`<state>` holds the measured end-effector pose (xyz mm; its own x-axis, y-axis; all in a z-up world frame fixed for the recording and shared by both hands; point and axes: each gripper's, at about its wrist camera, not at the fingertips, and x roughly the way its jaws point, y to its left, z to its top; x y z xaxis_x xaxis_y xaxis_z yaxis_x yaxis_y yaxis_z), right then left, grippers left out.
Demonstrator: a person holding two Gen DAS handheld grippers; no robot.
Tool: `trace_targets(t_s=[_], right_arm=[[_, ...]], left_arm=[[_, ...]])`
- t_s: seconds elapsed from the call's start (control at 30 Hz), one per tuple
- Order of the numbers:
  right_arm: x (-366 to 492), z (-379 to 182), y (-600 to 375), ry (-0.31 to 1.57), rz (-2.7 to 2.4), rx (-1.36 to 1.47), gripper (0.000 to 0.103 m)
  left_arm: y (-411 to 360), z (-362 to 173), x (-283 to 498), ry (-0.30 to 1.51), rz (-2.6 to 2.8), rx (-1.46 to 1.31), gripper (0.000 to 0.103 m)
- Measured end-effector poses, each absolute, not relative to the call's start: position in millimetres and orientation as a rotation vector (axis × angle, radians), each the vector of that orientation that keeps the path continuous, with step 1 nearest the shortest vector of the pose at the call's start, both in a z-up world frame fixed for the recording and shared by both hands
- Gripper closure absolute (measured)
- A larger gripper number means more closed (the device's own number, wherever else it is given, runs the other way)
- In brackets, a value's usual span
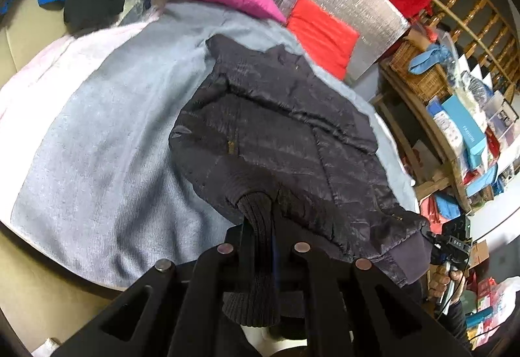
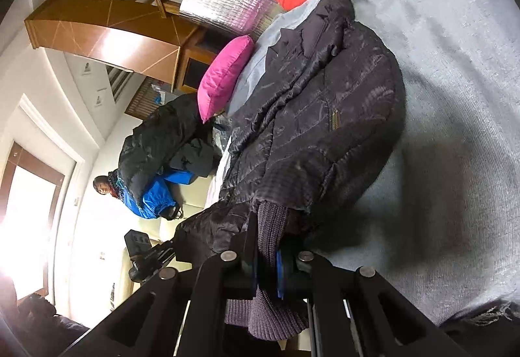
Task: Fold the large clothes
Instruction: 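Fold the held hem up over the jacket toward the collar with both tools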
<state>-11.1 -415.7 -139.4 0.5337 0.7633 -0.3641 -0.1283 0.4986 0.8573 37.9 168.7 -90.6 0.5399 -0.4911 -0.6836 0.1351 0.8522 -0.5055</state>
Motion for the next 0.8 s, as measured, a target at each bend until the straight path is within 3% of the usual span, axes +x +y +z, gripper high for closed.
trace_targets(t_s=[0.1,0.27,0.43,0.8], right_arm=[[-8.8,-145.8,-416.9,0.852,0.627,0.915,0.095],[-0.5,-117.7,-413.1,0.796,0.665,0.882,0.095],[16.9,-118.7,-411.0,0.785,0.679,0.893,0.095],[50.8,-88.7,-415.2,0.664,0.737,0.91,0.095]], left_arm=[[167.6,-90.2,42.7,0.959,-0.379,-0.409,0.095],[170.5,-60.8,45.9,0.849,-0.422,-0.413,0.095],[170.5,-74.6,55.9,0.895,-0.419,-0.41,0.095],[165.5,-19.3,92.1,0.743,-0.482,-0.403,0.095]])
